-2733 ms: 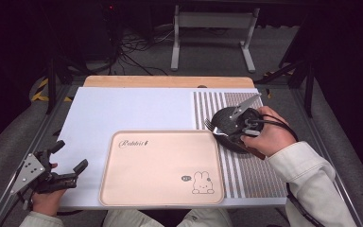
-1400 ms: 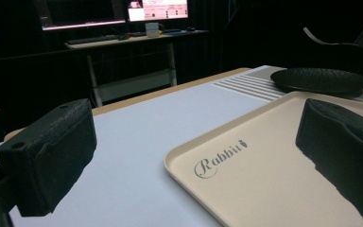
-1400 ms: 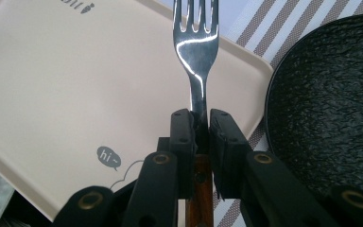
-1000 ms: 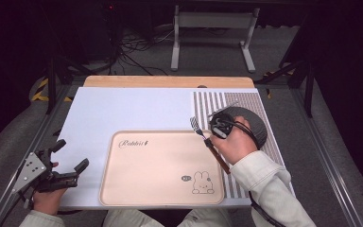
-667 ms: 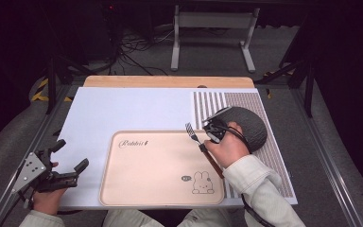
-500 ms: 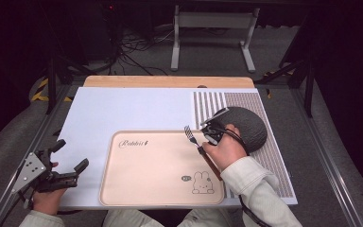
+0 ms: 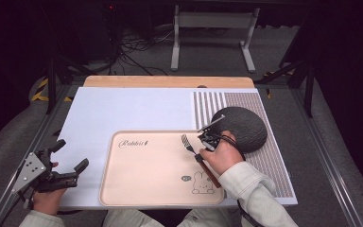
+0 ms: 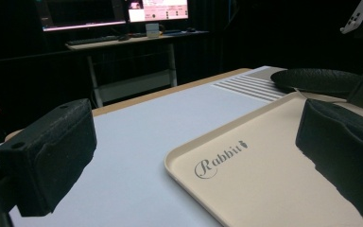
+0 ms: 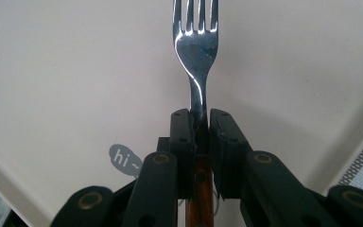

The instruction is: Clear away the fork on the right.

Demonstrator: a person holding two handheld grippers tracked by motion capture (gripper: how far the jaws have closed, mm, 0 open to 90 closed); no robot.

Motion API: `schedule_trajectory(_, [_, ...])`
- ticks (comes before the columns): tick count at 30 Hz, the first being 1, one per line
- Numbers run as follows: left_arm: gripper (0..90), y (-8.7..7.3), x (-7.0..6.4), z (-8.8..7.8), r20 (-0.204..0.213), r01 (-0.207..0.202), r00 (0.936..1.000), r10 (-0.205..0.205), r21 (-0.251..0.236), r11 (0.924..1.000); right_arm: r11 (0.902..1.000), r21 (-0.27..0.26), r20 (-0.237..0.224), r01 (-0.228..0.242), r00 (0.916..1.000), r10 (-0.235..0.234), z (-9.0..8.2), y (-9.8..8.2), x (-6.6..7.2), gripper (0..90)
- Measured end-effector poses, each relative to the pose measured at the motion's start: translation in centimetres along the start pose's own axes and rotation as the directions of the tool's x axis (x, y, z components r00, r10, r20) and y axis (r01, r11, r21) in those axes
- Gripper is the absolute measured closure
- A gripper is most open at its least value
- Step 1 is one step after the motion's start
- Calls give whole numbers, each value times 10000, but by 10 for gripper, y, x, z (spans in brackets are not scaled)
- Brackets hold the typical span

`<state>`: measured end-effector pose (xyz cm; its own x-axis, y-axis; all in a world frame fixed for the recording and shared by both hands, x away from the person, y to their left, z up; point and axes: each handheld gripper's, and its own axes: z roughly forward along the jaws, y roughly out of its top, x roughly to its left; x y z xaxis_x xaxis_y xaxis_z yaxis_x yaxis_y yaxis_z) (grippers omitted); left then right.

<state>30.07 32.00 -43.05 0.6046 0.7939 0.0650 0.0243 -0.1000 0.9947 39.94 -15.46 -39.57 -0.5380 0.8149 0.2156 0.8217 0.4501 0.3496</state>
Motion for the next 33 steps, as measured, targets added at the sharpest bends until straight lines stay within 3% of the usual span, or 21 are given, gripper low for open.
schedule_trajectory(13, [1, 0, 0, 0, 23, 3, 10000, -3, 0, 10000, 9995, 316, -97, -91, 9999, 94, 15, -2, 1, 806])
schedule_trajectory(29, [1, 0, 0, 0, 51, -24, 10000, 24, 27, 10000, 9985, 487, -167, -245, 9995, 254, 21, -2, -2, 802])
schedule_trajectory(31, [1, 0, 0, 0, 52, -23, 10000, 23, 48, 10000, 9982, 547, -188, -241, 9995, 252, 22, -2, -2, 769])
schedule_trajectory(32, [1, 0, 0, 0, 49, -18, 10000, 18, 46, 10000, 9976, 641, -244, -270, 9993, 286, 22, -2, -2, 688])
schedule_trajectory(33, [1, 0, 0, 0, 48, -19, 10000, 19, 44, 10000, 9979, 592, -235, -259, 9994, 273, 21, -2, -1, 673])
